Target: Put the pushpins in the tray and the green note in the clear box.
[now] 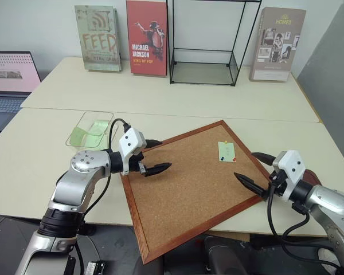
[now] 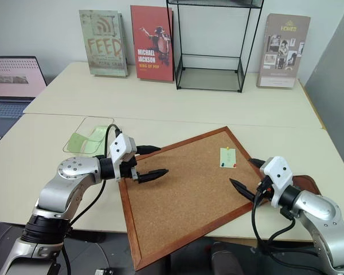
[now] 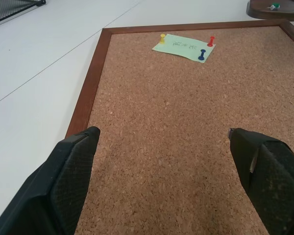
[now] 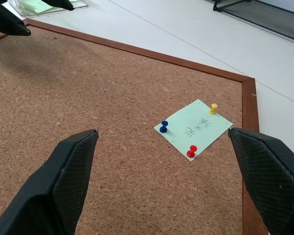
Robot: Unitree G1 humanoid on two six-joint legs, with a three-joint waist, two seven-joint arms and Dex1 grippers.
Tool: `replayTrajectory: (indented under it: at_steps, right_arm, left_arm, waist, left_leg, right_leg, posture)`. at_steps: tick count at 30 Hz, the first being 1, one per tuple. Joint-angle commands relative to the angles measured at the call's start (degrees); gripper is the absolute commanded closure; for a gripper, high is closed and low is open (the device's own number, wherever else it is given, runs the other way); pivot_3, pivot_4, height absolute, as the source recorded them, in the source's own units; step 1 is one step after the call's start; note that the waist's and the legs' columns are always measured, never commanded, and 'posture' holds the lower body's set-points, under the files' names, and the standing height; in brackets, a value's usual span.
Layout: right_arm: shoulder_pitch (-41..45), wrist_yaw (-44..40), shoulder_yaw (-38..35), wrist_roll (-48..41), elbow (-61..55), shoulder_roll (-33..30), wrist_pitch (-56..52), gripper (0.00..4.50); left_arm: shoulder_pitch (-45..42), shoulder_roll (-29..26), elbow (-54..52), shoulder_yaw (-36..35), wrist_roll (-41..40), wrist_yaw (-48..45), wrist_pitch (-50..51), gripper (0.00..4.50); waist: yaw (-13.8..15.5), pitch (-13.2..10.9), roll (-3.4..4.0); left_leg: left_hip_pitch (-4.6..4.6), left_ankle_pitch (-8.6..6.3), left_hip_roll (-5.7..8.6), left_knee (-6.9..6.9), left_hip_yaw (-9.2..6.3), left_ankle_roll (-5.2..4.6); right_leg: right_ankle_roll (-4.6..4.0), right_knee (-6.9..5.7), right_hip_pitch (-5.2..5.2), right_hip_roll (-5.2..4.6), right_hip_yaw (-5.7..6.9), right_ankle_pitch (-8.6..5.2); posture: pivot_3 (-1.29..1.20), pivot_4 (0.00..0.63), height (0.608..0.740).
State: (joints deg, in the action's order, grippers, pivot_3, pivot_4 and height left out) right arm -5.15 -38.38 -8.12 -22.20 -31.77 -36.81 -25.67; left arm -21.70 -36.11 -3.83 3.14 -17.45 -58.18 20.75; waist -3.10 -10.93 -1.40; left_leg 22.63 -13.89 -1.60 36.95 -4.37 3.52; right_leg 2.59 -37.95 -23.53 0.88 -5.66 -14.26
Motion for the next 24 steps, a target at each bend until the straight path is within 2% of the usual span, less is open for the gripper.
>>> replayTrajectory:
  at_steps: [1, 5, 9, 24]
  right_arm:
    - [0.4, 0.2, -0.4, 0.2, -1.1, 0.1, 1.5, 0.00]
    - [0.6, 0.4, -0.3, 0.5, -1.2, 0.3, 1.3, 0.00]
    - [-0.1, 0.7, 0.0, 0.8, -1.9, 0.6, 1.3, 0.00]
    - [-1.3, 1.3, 0.6, 1.5, -2.8, 0.9, 1.4, 0.00]
  left_arm:
    - [-1.0, 0.3, -0.3, -1.6, -1.5, -0.6, -2.3, 0.03]
    - [-2.0, -0.5, -1.0, -0.2, 0.6, 1.1, -0.5, 0.03]
    - [-3.4, 0.7, -0.6, -1.4, -1.5, 1.2, 0.6, 0.03]
    - [-5.9, 0.4, 2.3, -0.1, -1.3, -0.8, 2.0, 0.03]
  waist:
    - [0.0, 0.0, 0.00]
    - [0.0, 0.0, 0.00]
    - [0.0, 0.0, 0.00]
    - [0.0, 0.0, 0.00]
  left_leg:
    - [0.00, 0.00, 0.00, 0.00, 0.00, 0.00]
    - [0.01, 0.00, 0.00, 0.00, 0.00, 0.00]
    - [0.01, 0.00, 0.00, 0.00, 0.00, 0.00]
    - [0.01, 0.00, 0.00, 0.00, 0.00, 0.00]
  right_leg:
    - [0.00, 0.00, 0.00, 0.00, 0.00, 0.00]
    - [0.00, 0.00, 0.00, 0.00, 0.00, 0.00]
    - [0.00, 0.00, 0.00, 0.00, 0.00, 0.00]
    - [0.01, 0.00, 0.00, 0.00, 0.00, 0.01]
  posture:
    - [0.00, 0.150, 0.740]
    - [0.00, 0.150, 0.740]
    - [0.00, 0.150, 0.740]
    - [0.00, 0.150, 0.740]
